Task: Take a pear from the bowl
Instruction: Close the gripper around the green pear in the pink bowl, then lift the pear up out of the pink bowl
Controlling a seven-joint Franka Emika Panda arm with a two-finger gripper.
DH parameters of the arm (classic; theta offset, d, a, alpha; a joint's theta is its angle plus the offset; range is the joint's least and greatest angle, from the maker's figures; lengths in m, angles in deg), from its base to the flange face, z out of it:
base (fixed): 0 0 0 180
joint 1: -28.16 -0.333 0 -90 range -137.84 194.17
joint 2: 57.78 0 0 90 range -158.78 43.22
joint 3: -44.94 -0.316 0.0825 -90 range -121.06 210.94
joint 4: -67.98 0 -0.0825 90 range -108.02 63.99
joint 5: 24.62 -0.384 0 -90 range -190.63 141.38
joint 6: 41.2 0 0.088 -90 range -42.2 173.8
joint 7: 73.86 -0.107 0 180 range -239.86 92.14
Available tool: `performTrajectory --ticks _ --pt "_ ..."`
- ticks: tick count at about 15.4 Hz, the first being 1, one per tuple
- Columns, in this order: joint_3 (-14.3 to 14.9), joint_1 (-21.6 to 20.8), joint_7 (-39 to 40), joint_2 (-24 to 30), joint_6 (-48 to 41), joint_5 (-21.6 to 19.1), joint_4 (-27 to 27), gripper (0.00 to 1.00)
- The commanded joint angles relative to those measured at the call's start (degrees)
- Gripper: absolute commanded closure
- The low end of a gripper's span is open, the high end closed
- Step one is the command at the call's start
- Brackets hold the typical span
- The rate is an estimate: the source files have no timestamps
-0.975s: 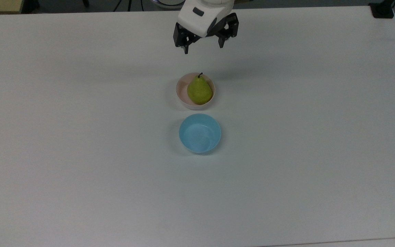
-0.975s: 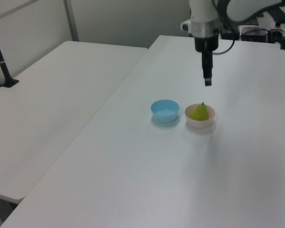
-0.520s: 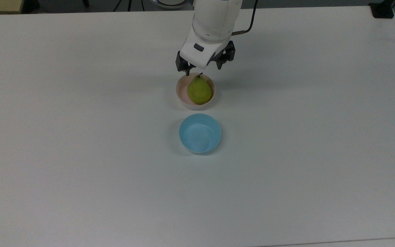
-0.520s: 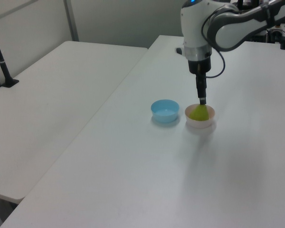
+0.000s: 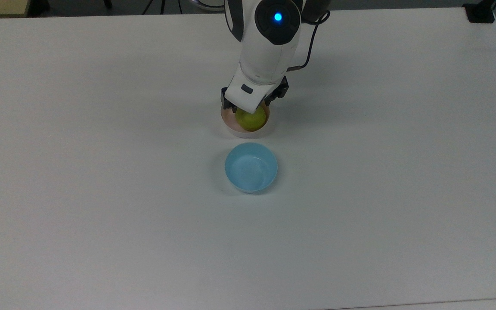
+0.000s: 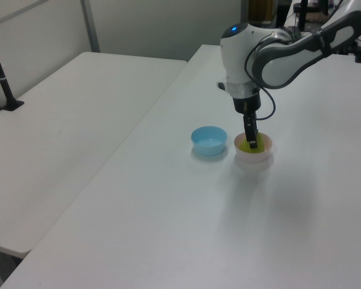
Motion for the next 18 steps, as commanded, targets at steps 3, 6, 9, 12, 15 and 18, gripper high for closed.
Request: performTrajectory --ticks 3,6,9,12,15,18 --pt "0.2 -0.2 -0.4 -0.5 2.2 2.2 -1.4 0.42" --pt "0.2 -0.3 -0.4 -0.4 2.1 2.2 -1.5 0.62" --pt "0.2 -0.5 -0.7 2.4 -0.8 2.2 -1.3 0.71" --pt "0.2 -0.7 -0.7 5.2 -4.3 2.1 -1.0 0.71" --pt "0.2 -0.6 -0.8 9.3 -9.0 1.4 0.8 0.71" --pt "1.1 0.1 -0.5 9.8 -12.5 1.4 3.9 0.71"
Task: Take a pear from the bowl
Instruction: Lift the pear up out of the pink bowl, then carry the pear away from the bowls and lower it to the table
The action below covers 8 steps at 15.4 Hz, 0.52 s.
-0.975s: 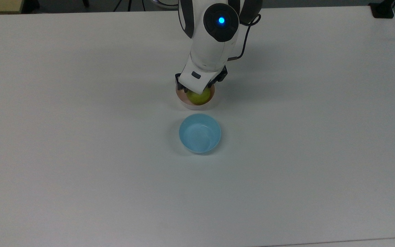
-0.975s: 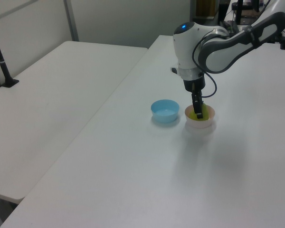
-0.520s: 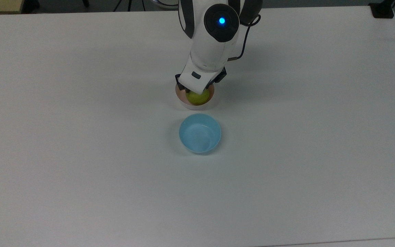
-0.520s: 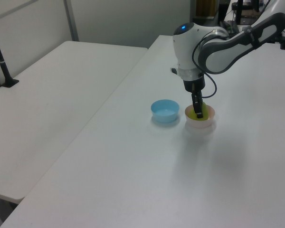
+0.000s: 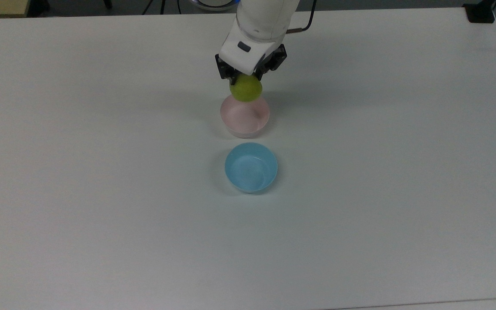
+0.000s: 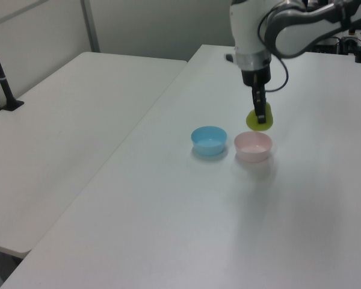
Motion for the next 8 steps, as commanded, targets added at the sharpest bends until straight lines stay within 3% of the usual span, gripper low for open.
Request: performTrajectory --ticks 1,4,8 --pt "1.6 1.2 0.2 1.3 -3.4 0.1 2.5 0.71" --pt "3.7 4.1 1.2 1.1 -2.8 0.2 3.3 0.71" --pt "6.8 9.4 9.2 0.1 0.1 0.3 3.1 0.71"
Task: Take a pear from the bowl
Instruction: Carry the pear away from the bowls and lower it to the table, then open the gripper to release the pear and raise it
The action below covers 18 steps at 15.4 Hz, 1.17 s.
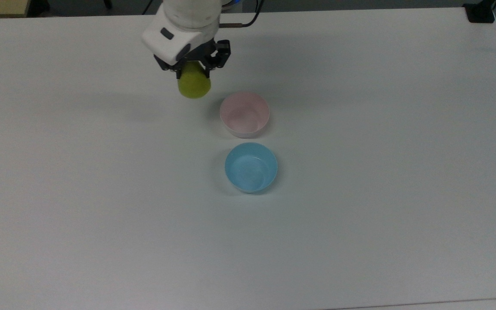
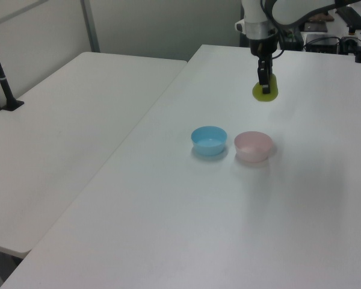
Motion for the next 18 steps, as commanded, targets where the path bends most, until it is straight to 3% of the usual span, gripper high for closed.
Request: performTrajectory --ticks 1,6,13,16,17,18 --pt "1.4 5.2 5.2 -1.9 4.3 0.3 0.1 0.71" --pt "1.4 8.8 5.3 -6.9 11.4 0.8 -1.5 0.71" --pt "1.4 9.2 4.5 -12.0 16.0 0.9 -3.0 0.66" --pt "1.4 9.2 4.5 -12.1 15.9 0.9 -3.0 0.44" --pt "1.5 9.2 4.5 -11.9 15.4 0.9 -3.0 0.32" --pt "1.4 9.2 4.4 -11.2 15.1 0.9 -2.9 0.03"
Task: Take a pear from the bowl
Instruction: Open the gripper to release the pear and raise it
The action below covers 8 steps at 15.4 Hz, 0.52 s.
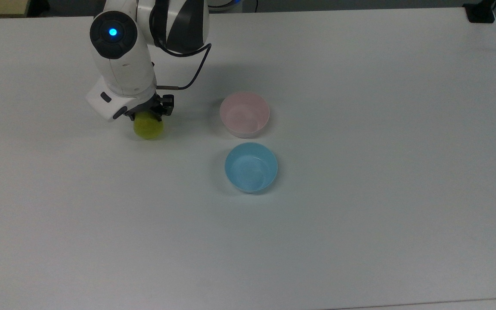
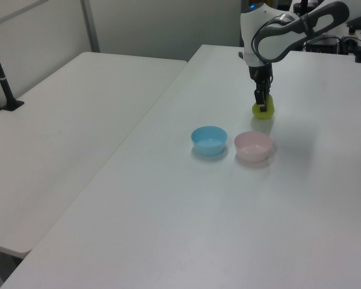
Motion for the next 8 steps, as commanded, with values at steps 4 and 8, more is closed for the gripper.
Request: performTrajectory --ticks 4,8 --pt "-0.4 -0.5 -0.9 7.9 -6.0 0.8 0.0 0.00" --pt "-0.8 -2.9 -4.3 13.3 -11.2 0.2 0.1 0.00"
